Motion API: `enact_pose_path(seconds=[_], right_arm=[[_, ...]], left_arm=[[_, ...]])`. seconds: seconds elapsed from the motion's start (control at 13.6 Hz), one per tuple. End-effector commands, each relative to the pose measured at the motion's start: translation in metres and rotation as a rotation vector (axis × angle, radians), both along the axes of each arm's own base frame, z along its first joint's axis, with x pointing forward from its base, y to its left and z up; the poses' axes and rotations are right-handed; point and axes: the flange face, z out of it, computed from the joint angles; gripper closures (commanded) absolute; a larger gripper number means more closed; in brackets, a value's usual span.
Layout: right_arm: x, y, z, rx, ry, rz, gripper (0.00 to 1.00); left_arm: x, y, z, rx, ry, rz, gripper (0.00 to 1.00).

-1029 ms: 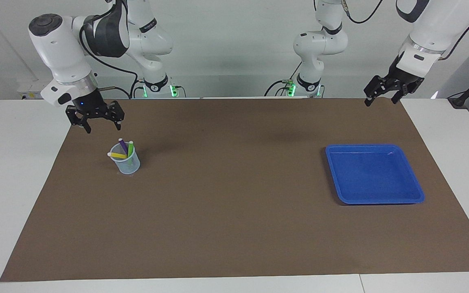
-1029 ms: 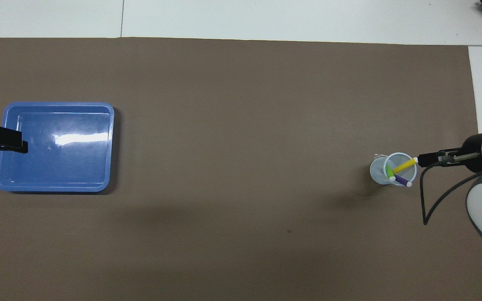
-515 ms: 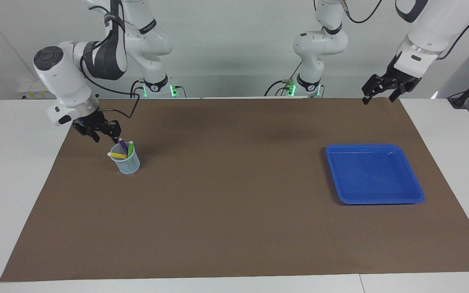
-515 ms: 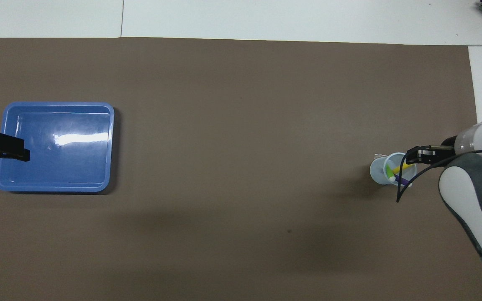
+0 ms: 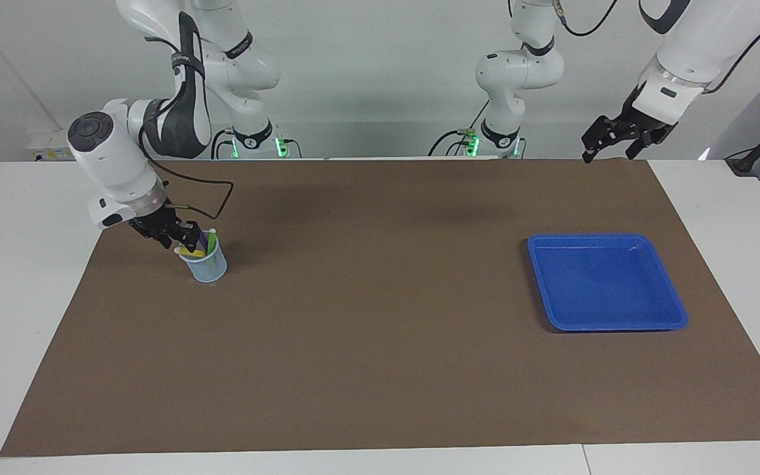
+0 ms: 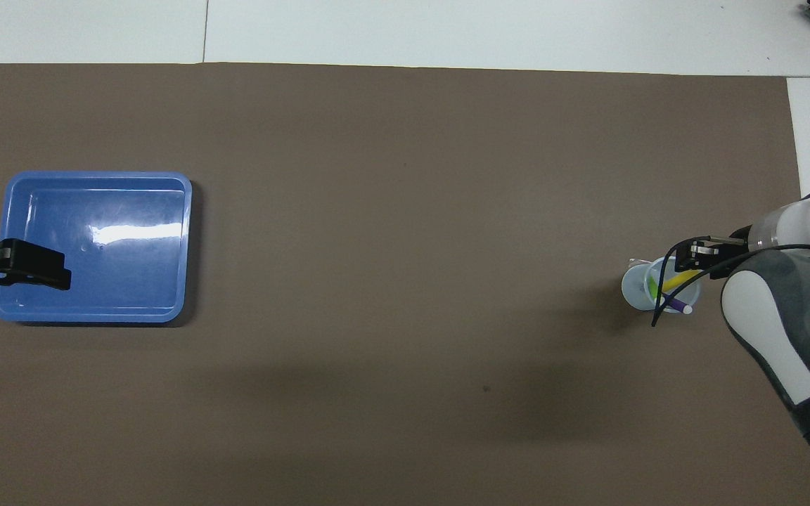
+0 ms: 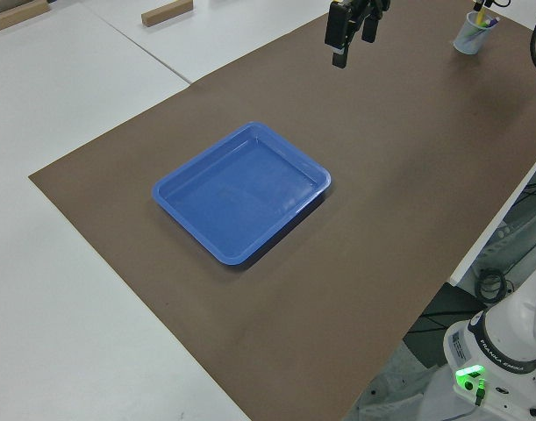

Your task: Right arm passes pens to left for tray arrangement

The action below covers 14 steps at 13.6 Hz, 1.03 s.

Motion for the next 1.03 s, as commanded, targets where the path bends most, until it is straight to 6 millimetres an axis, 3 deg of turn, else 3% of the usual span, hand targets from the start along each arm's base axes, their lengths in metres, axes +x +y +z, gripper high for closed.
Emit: enact_pose_path(seconds=[0.0,0.15,0.37,0.66,0.96], right_arm=[[0.004,-0.004,-0.004,0.004,-0.01,-0.021,0.49],[0.003,-0.007,-0.005,0.004,-0.007,-0.024,0.51],[0.001,-0.013,-0.006,0.005,-0.004,-0.026,0.51],[-0.003,-0.016,-0.011,0.007,0.008,-0.026,0.61],[-0.006,-0.014,-0.013,0.008,0.016,-0.026,0.61]], left_arm=[[-0.011,-0.021,0.001,-0.005,0.011,-0.033,0.0],[-0.015,-0.029,-0.004,-0.05,0.029,0.065,0.0],[-0.03,-0.045,-0.017,-0.161,0.136,0.4,0.0],[-0.051,-0.055,-0.046,-0.337,0.195,0.78,0.0],[-0.044,-0.064,-0.048,-0.462,0.257,1.156,0.0]])
